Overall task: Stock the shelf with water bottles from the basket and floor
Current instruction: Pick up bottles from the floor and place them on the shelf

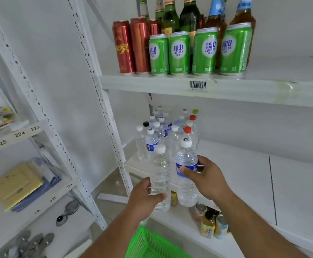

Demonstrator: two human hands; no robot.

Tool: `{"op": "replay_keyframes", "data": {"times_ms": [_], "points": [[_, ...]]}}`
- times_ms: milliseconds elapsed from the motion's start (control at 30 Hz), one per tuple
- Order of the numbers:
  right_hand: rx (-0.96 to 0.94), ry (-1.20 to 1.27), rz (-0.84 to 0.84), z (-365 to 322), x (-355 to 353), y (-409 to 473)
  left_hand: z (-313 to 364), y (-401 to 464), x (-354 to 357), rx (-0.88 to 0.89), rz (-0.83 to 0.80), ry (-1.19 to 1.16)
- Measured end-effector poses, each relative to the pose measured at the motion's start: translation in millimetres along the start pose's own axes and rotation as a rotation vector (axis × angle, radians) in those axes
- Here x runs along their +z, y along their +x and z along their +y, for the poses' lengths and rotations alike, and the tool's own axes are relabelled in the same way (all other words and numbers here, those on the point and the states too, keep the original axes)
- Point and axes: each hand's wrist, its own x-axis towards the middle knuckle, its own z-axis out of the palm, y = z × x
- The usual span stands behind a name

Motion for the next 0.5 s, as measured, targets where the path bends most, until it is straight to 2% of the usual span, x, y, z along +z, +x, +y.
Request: {"op": "replay_keyframes", "data": {"times_ms": [267,500], "points": [[0.074,-0.072,0.173,-2,45,34,-21,86,-35,0.060,-0.206,0.000],[0.162,-0.122,0.293,1,79,50,-33,135,-48,0.101,-0.319,0.011]]}}
